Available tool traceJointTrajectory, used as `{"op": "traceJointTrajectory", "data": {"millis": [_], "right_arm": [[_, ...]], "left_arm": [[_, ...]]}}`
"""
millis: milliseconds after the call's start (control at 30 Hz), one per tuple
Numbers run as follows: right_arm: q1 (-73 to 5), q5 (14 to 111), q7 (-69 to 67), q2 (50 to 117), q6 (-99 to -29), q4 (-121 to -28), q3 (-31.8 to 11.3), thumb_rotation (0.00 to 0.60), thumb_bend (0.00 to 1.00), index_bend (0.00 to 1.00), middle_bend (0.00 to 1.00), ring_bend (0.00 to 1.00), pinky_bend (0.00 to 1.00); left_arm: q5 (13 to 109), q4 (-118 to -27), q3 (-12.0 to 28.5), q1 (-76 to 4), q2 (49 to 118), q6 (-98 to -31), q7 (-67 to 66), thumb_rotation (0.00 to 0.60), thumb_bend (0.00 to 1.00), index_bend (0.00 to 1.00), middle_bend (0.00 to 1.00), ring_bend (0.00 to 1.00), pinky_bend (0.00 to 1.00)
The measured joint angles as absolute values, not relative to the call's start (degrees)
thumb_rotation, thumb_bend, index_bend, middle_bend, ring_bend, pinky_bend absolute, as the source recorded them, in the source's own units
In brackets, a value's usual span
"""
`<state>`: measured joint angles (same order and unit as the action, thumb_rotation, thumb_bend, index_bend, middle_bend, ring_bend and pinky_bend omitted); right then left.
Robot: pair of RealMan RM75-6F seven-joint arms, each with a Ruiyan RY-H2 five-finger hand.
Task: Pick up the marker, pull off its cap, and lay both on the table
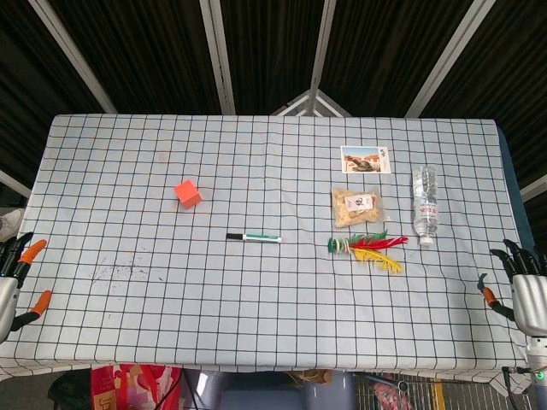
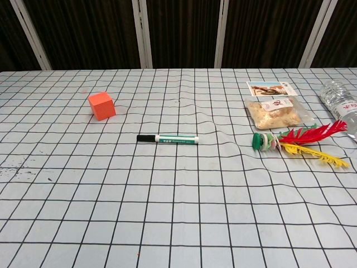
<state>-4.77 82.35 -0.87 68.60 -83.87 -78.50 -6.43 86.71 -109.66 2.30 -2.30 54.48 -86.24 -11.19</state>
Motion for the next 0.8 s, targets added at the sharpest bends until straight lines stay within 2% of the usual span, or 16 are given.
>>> {"op": "traceJointTrajectory", "data": {"millis": [800], "right_arm": [[-6.2, 81.8, 4.4, 68.2, -82.7, -87.8, -6.9, 0.600, 0.30, 0.26, 0.15, 0.19, 0.09]], "left_arm": [[88.4, -109.9, 1.6, -2.3, 55.4, -87.2, -12.8, 0.600, 0.48, 0.13, 0.02, 0.00, 0.00]]}}
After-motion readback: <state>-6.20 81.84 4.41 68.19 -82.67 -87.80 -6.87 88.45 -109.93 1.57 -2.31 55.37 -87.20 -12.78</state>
